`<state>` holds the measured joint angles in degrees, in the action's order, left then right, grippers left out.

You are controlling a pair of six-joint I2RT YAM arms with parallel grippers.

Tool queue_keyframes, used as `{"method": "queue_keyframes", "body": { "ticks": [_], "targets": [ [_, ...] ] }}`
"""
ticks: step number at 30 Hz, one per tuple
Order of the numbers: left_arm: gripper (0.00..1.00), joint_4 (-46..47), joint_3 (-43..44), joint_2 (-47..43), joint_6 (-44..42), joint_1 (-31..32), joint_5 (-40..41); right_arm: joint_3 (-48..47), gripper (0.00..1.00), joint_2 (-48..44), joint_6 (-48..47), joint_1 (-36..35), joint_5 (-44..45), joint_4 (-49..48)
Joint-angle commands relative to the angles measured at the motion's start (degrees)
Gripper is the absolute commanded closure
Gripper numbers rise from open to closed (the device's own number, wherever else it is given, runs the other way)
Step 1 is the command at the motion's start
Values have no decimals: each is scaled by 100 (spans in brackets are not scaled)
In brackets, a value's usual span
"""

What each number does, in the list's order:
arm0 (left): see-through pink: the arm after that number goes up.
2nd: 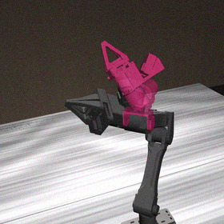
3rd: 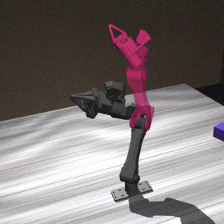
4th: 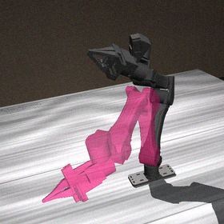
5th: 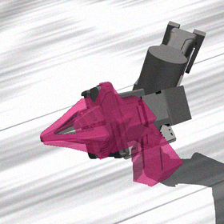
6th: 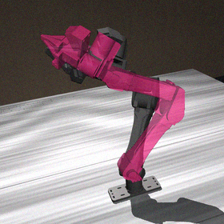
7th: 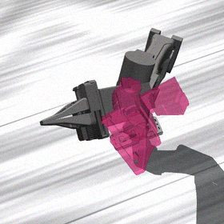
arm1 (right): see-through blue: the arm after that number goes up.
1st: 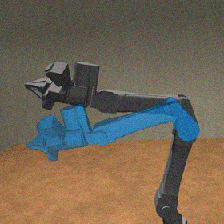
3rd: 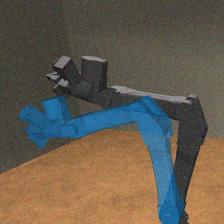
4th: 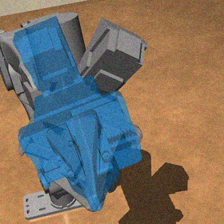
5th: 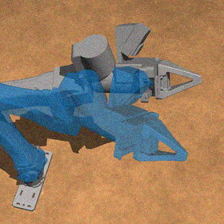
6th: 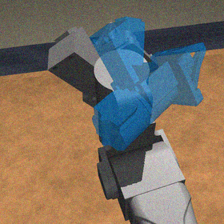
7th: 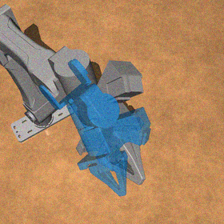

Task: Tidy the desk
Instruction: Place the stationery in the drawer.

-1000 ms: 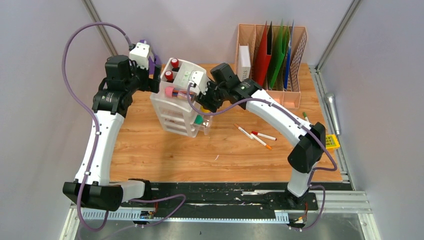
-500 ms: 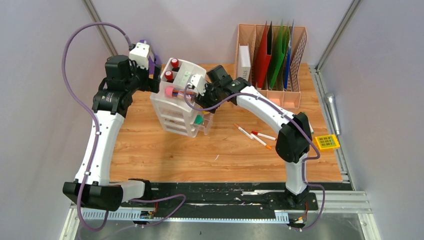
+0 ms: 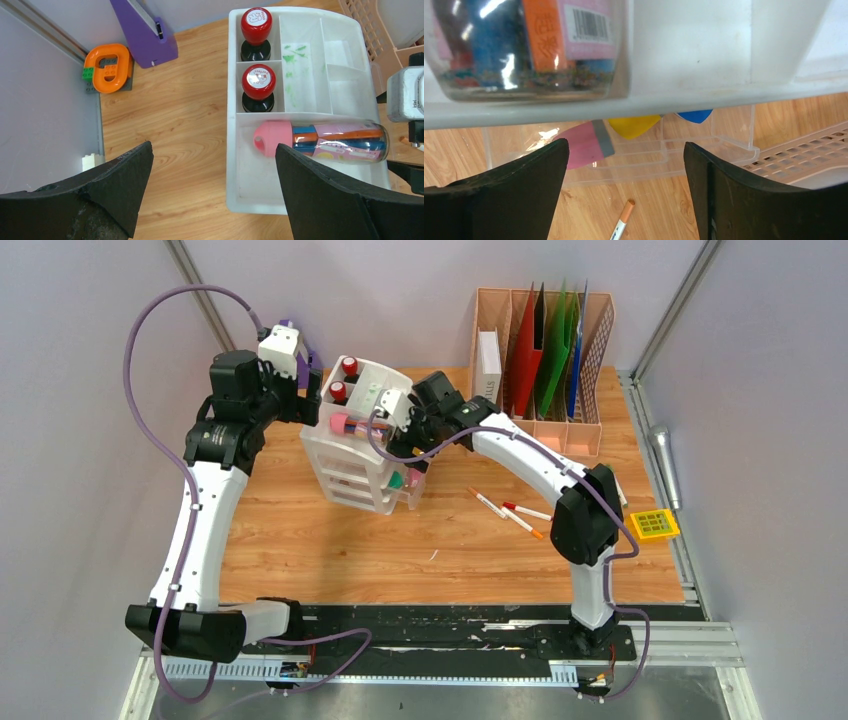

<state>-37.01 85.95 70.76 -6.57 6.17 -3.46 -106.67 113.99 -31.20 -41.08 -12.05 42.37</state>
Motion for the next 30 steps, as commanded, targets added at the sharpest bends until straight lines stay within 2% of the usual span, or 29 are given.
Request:
{"method": "queue_keyframes", "body": {
  "ticks": [1, 7, 13, 23, 30],
  "targets": [
    [0, 214, 162, -209, 39, -44, -39, 213, 14, -531, 26, 71, 148, -304],
    [0, 212, 142, -252, 30, -45, -57, 1011, 18, -1044, 362, 376, -14, -562],
    [0, 217, 166, -246, 25, -46, -80, 1822, 26, -1365, 550, 470, -216, -897],
    [0, 260, 76, -207, 43, -45, -89, 2038, 44, -794, 1067, 530, -585, -1724],
    [0, 266, -12, -202, 11, -44, -39, 1973, 47, -511, 1608, 531, -877, -2584]
  ]
}}
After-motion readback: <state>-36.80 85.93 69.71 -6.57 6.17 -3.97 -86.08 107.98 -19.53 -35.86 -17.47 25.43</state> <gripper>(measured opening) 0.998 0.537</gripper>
